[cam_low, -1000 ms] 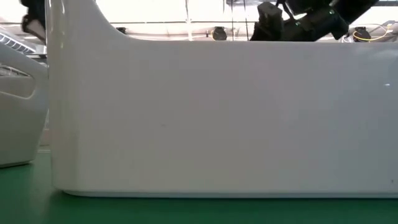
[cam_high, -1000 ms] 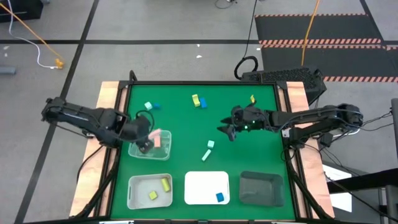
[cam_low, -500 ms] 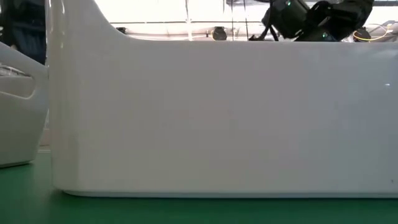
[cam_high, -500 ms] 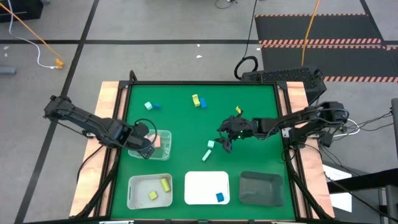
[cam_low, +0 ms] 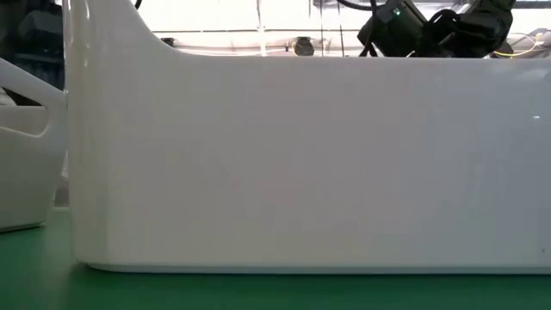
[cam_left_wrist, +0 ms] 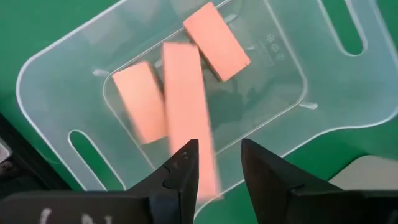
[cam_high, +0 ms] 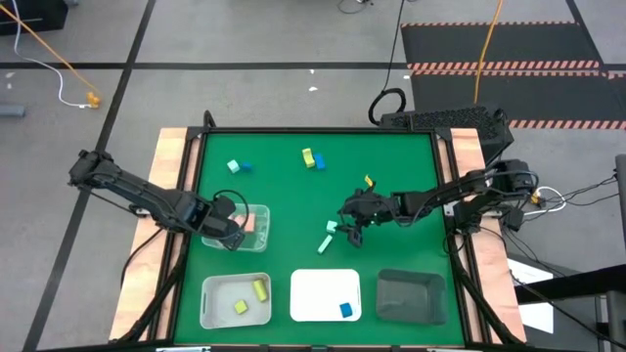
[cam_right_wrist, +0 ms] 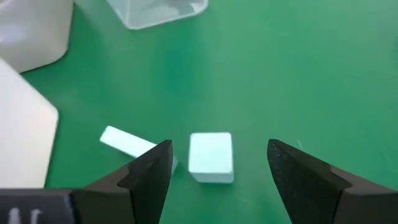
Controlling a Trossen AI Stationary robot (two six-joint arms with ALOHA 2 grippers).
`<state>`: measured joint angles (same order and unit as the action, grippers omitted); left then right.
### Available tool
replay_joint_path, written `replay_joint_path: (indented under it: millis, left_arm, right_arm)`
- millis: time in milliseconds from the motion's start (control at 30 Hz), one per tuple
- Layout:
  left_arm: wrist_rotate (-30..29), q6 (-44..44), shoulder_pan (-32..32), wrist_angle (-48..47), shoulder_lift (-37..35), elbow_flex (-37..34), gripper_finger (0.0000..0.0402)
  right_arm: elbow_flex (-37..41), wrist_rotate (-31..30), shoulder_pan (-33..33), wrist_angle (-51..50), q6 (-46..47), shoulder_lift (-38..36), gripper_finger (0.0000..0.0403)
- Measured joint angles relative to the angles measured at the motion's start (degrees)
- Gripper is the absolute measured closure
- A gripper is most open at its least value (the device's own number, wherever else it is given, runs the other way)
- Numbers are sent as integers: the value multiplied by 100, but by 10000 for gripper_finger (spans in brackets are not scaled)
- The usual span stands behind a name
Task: Sort & place blocks by color
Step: Put the middle right light blue into the black bin
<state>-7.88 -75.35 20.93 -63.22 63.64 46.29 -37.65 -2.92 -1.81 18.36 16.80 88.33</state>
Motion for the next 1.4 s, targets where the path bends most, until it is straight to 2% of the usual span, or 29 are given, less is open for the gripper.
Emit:
replay_joint_path:
  millis: [167,400,600,833,1033,1200,1400]
  left_arm:
    - [35,-22,0,11,0,6,279]
    - [37,-195,0,60,0,6,278]
    - [37,-197,0,66,-2,8,277]
    - [37,-177,0,92,-2,8,277]
    - [37,-171,0,94,-2,10,277]
    - [35,-64,0,92,0,10,277]
    - [-68,6,0,92,-2,10,277]
  right_arm:
    - [0,-2,-63,22,-372,0,152]
    - [0,-50,-90,168,-403,143,152]
    - [0,-628,-131,796,-404,661,152]
    - [-8,-535,-170,1188,115,1113,152]
    - [15,-445,-211,1319,212,1381,152]
    - [2,-452,-207,1446,488,1381,152]
    - [2,-466,-207,1475,354,1381,152]
